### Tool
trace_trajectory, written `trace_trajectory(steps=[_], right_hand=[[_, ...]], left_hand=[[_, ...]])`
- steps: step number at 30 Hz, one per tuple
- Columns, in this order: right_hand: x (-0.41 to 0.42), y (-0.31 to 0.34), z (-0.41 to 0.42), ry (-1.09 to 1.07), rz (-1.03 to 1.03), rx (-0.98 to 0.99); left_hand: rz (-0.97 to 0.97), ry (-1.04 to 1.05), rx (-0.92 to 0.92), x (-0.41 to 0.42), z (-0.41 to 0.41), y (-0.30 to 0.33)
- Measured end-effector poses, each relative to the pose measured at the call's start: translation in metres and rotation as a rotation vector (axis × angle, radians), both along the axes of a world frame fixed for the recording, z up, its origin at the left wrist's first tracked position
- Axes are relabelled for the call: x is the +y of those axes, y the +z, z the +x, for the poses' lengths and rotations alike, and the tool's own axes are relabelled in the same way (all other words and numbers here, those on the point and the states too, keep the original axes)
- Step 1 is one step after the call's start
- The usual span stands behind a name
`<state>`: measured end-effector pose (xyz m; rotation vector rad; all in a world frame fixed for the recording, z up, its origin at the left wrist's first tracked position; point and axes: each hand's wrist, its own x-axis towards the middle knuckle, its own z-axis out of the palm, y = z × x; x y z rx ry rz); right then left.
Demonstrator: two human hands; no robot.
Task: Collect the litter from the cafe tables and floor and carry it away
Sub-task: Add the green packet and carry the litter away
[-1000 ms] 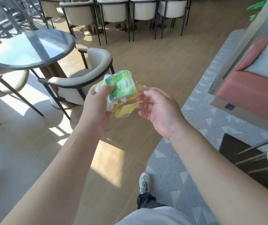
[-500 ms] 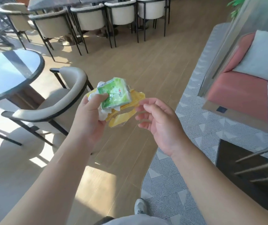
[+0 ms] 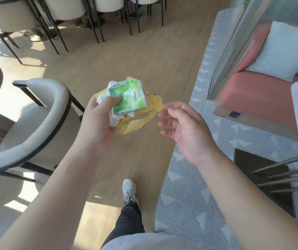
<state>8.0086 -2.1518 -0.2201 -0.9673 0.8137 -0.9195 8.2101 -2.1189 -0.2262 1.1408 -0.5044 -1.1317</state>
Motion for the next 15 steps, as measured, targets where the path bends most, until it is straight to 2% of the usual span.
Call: trace_trajectory(steps=[9, 15], right_hand=[[-0.132, 0.011, 0.090, -0.132, -0.009, 0.075], [-0.196, 0.015, 0.118, -0.188, -0.026, 0.059]], left_hand=[[0.012, -0.128, 0.073, -0.160, 0.077, -0.006], [0.002, -0.185, 0.087, -0.233, 0.108, 0.003]])
